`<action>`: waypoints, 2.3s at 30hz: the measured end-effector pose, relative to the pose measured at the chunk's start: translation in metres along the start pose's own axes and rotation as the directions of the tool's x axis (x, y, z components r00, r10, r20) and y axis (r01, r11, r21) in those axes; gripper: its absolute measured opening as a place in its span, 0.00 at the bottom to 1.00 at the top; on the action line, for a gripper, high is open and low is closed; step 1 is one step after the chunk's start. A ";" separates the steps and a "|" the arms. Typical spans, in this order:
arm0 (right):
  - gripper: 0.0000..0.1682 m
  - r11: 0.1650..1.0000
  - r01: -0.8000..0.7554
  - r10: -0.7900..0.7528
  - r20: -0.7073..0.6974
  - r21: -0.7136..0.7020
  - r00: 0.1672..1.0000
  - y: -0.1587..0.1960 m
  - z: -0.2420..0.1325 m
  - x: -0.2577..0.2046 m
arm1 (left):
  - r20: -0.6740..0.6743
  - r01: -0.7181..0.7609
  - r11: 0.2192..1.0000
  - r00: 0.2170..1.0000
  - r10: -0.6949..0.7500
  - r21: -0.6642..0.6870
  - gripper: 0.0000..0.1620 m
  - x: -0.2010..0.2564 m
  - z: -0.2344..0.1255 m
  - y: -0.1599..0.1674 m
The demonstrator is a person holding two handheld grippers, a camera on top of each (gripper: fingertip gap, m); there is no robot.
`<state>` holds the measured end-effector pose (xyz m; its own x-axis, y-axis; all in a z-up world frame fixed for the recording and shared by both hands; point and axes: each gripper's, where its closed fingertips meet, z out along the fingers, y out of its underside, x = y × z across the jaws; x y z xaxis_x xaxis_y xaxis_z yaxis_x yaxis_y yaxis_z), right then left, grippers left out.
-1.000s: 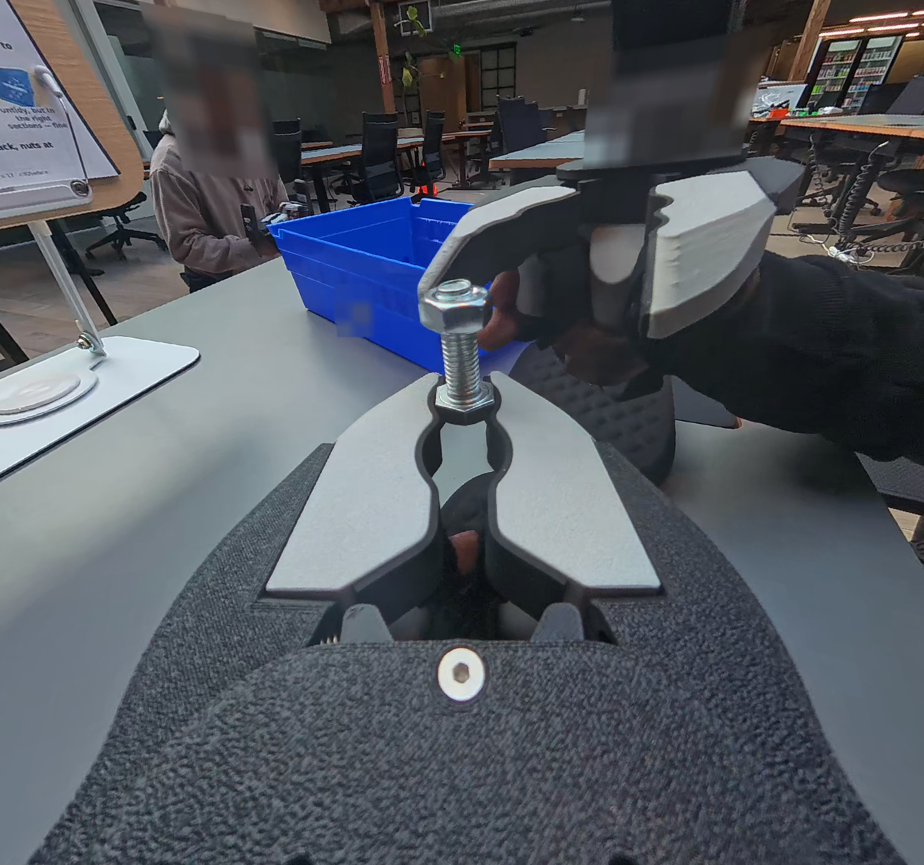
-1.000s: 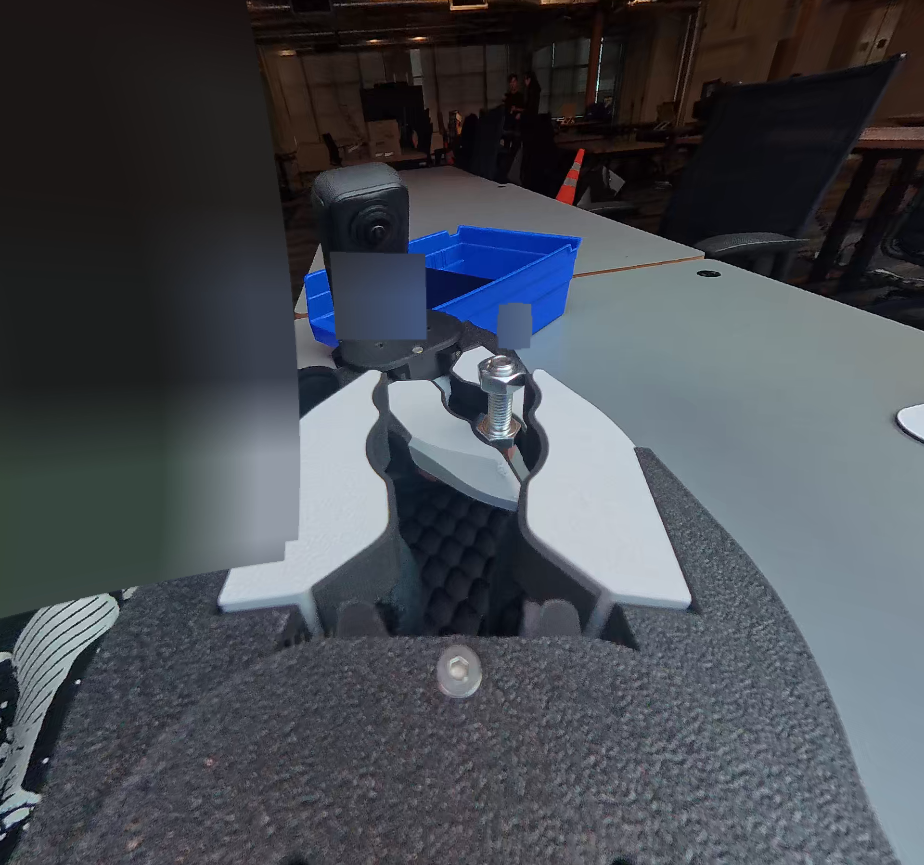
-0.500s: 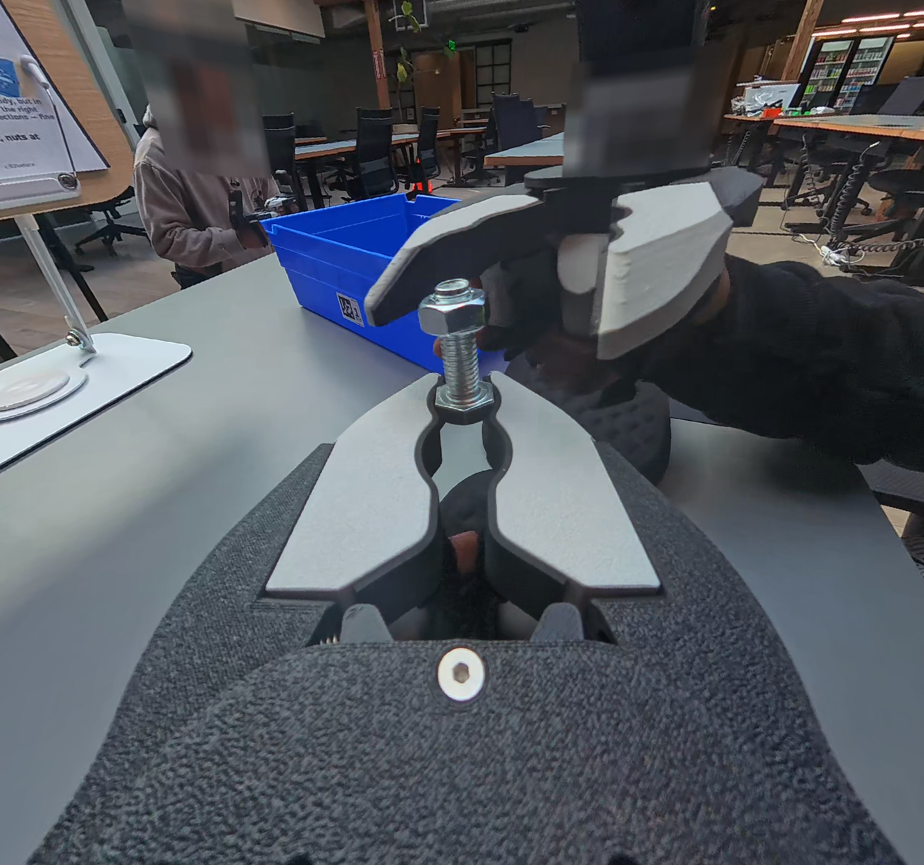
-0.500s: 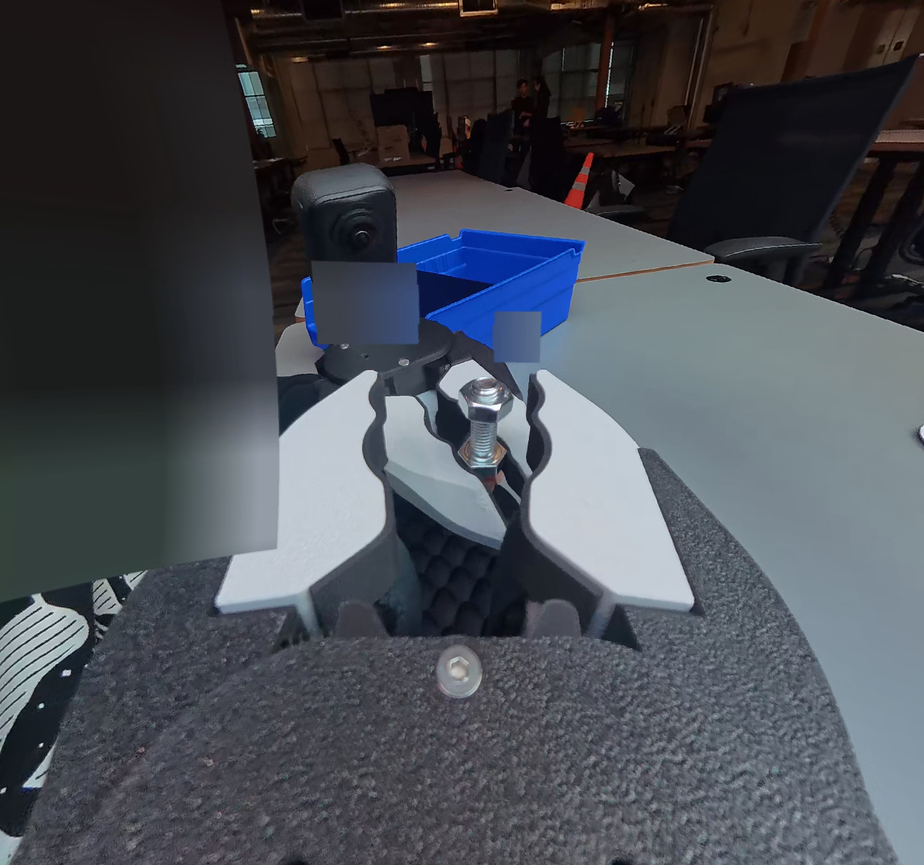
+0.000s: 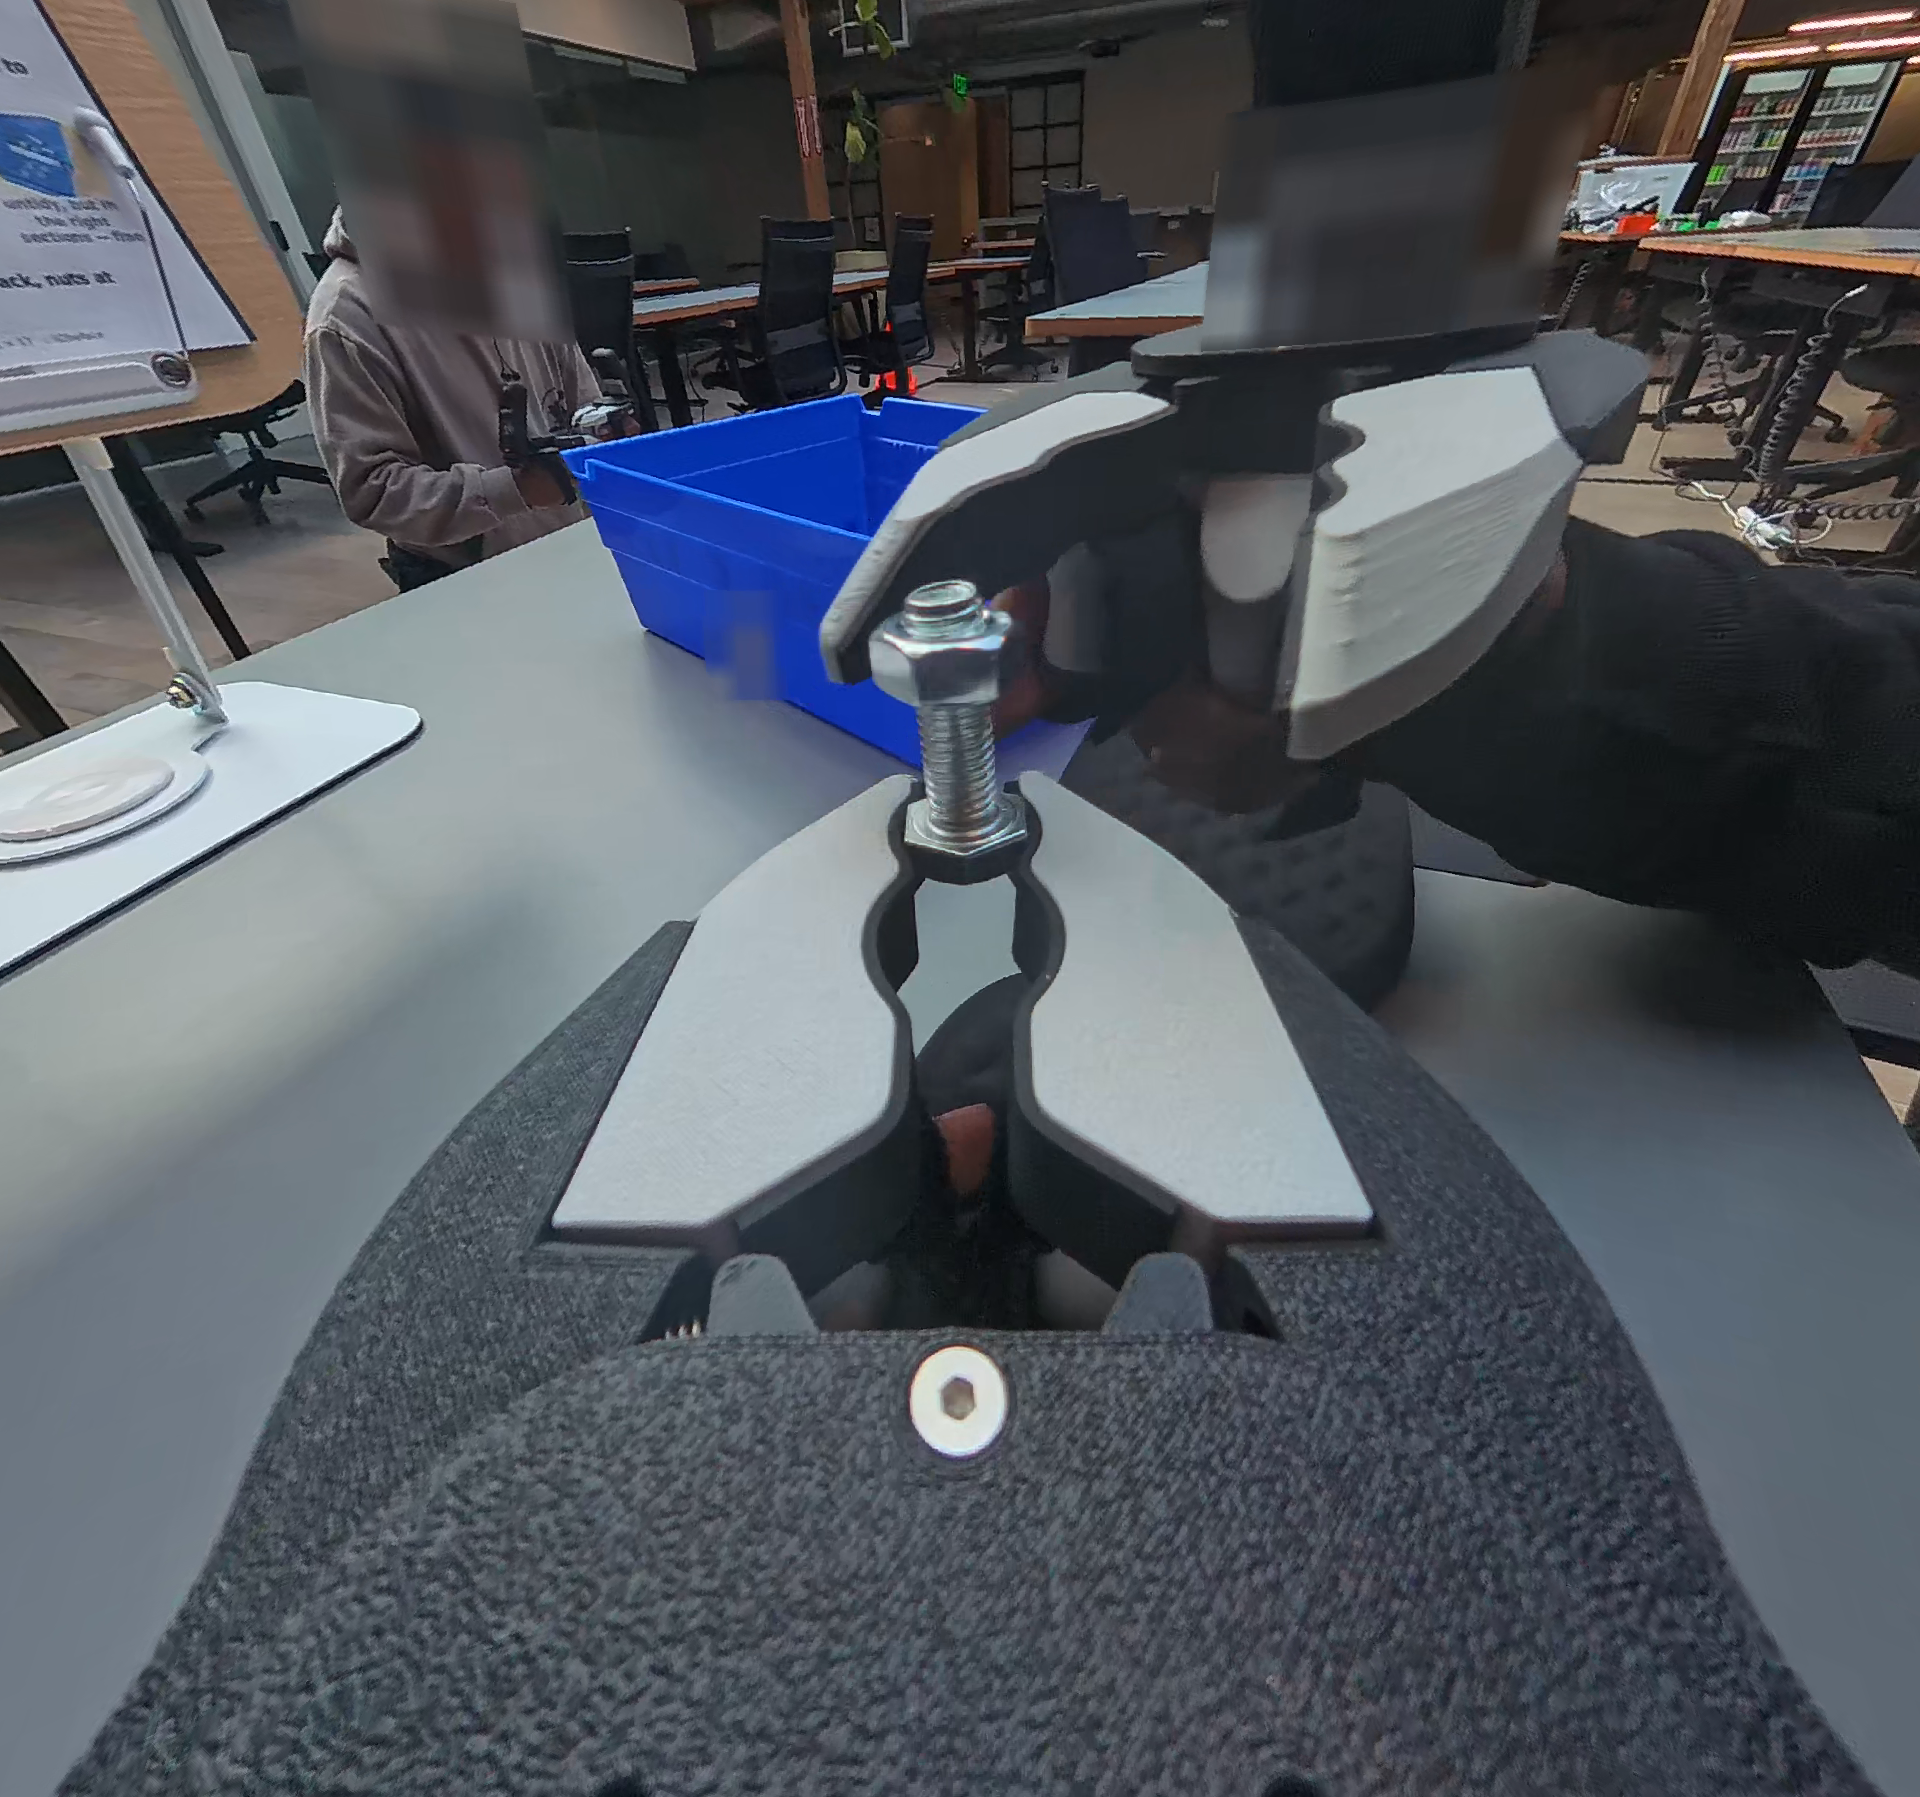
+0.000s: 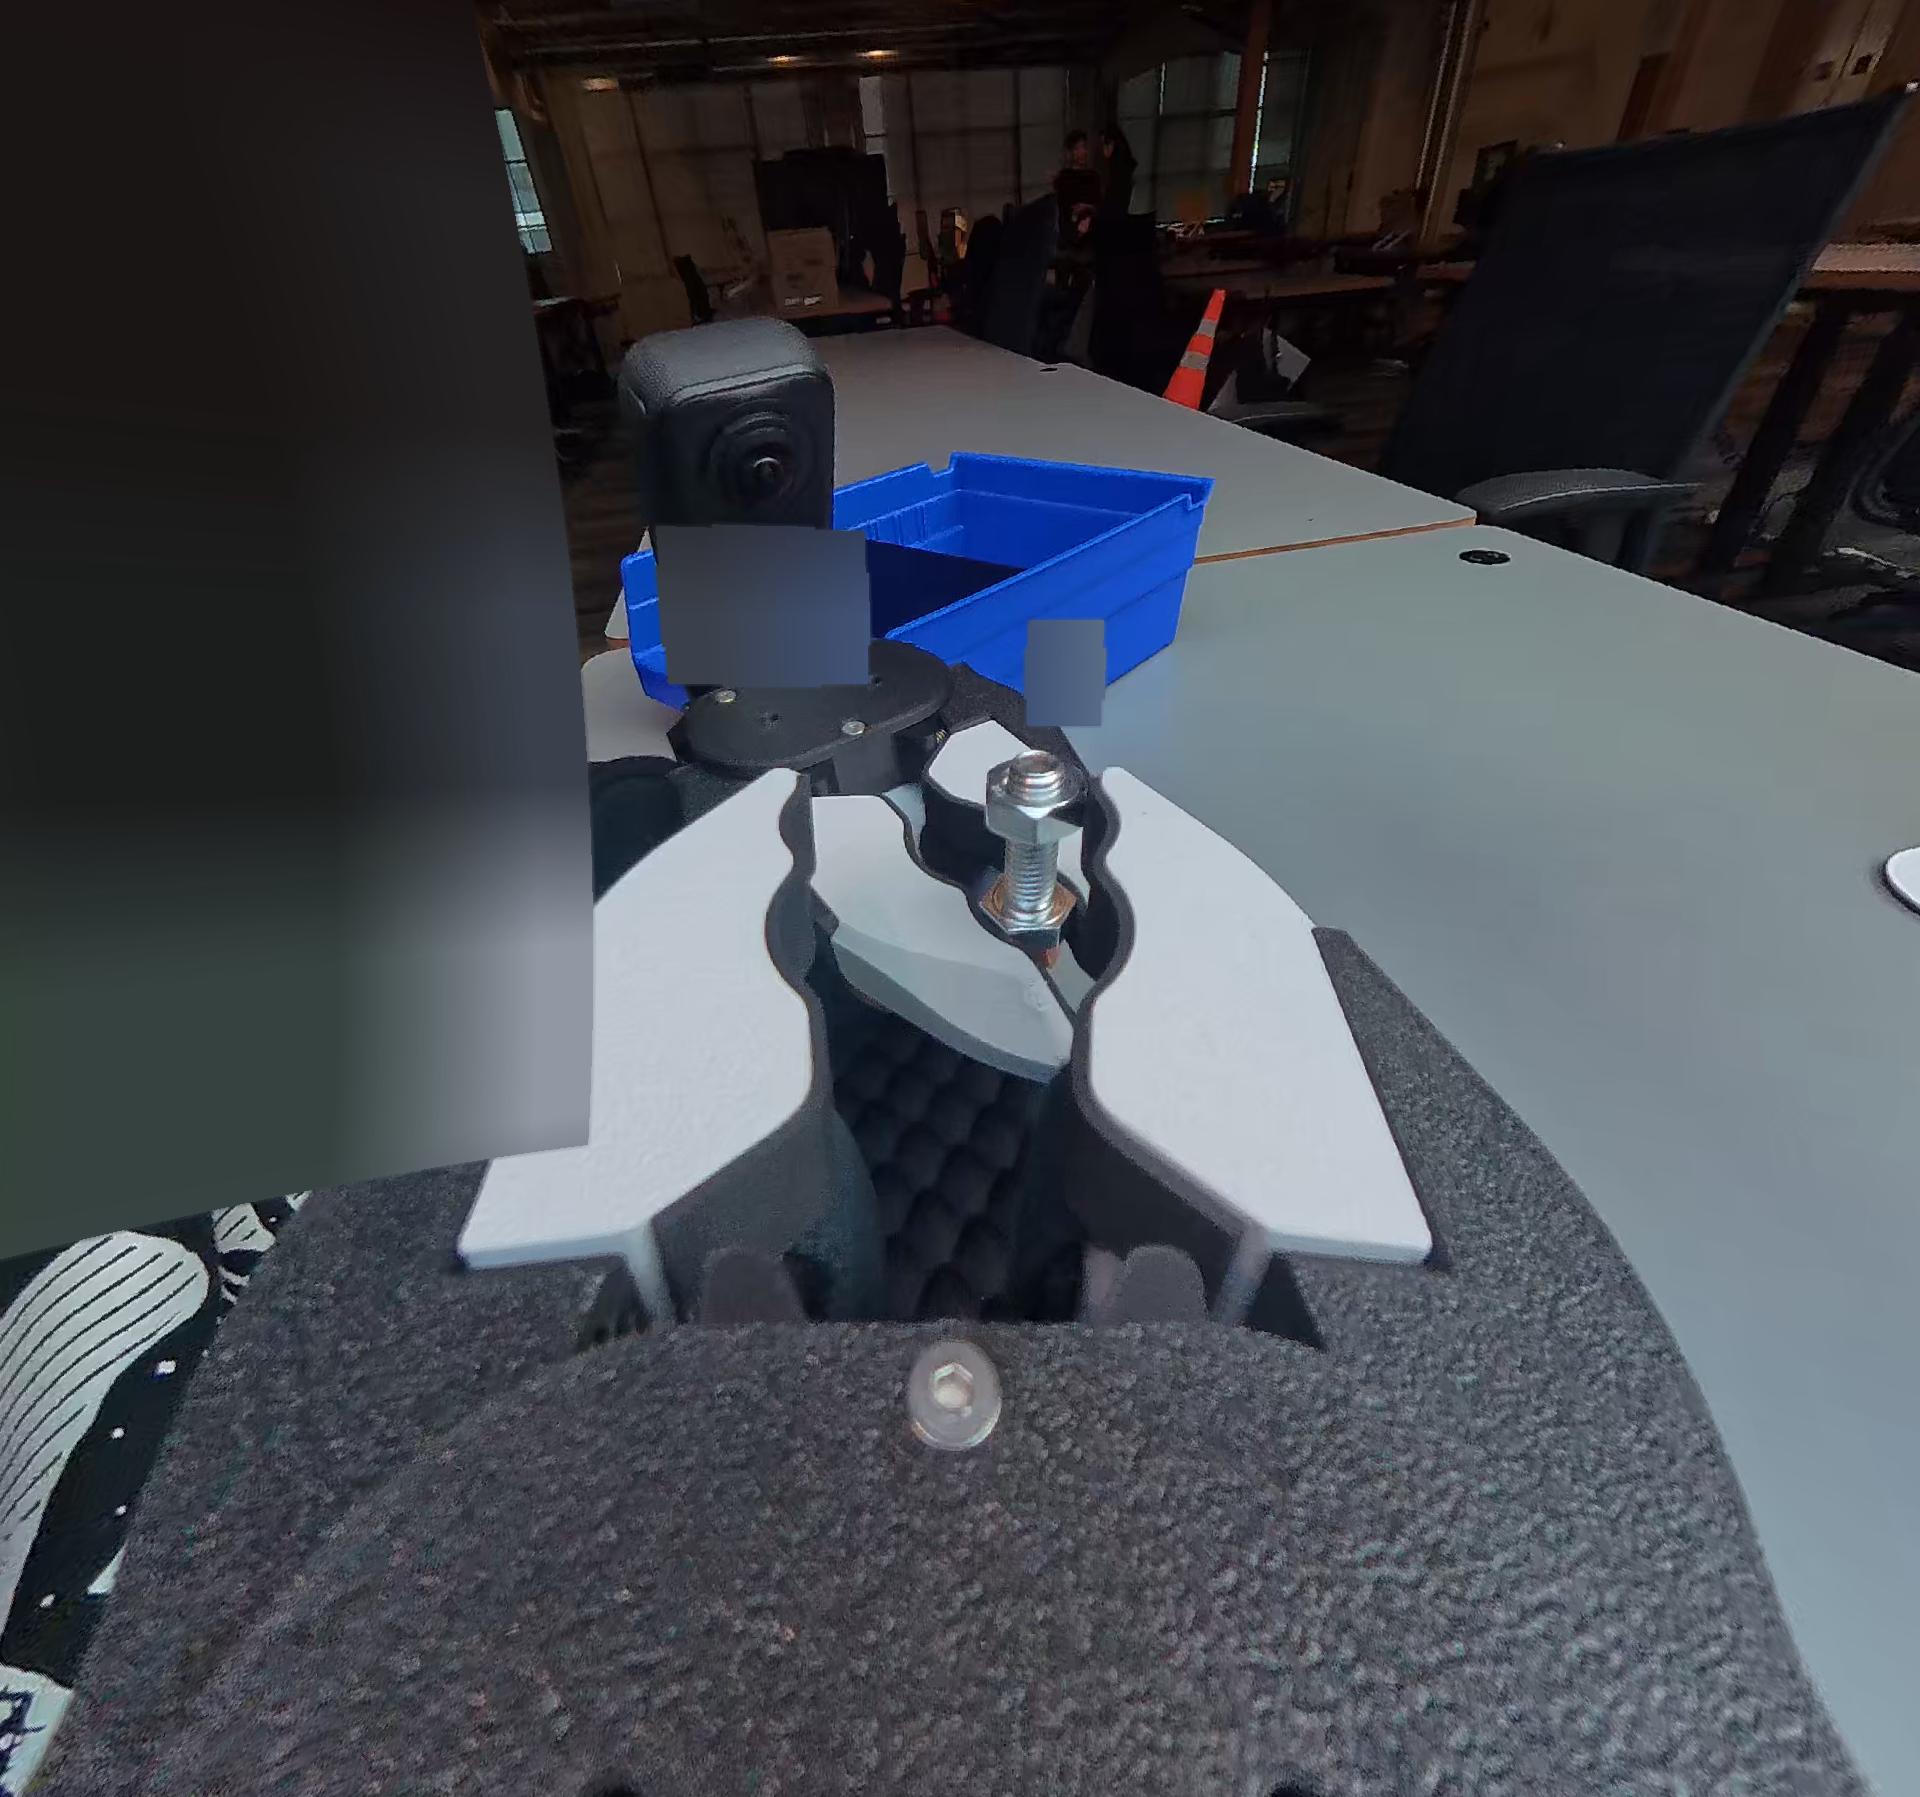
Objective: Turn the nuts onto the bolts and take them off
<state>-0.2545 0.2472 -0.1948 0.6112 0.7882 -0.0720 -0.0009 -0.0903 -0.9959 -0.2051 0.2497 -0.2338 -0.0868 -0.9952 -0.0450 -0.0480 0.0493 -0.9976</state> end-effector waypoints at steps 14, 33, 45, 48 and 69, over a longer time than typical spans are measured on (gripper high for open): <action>0.30 0.999 -0.015 0.016 -0.032 0.030 0.999 -0.003 -0.008 0.007 | -0.007 0.001 1.000 1.000 -0.001 -0.004 0.08 0.001 0.001 0.000; 0.23 0.998 0.044 -0.047 -0.047 -0.052 0.998 0.008 -0.008 0.001 | 0.013 0.001 1.000 1.000 -0.001 0.000 0.08 -0.003 -0.001 0.000; 0.29 1.000 0.015 -0.015 -0.044 -0.009 0.999 0.003 -0.004 0.007 | -0.011 0.001 1.000 1.000 -0.001 -0.006 0.08 0.002 0.001 0.001; 0.32 0.999 0.023 -0.024 -0.018 -0.027 1.000 0.004 0.008 0.005 | -0.021 0.001 1.000 1.000 -0.001 -0.010 0.08 0.004 0.002 0.002; 0.23 1.000 0.005 -0.004 -0.057 0.008 0.998 -0.004 -0.016 0.008 | 0.012 0.002 1.000 1.000 -0.002 -0.001 0.08 -0.003 -0.001 -0.001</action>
<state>-0.2363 0.2441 -0.1907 0.6550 0.7529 -0.0646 -0.0047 -0.0815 -0.9967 -0.2055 0.2523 -0.2330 -0.0744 -0.9963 -0.0432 -0.0493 0.0469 -0.9977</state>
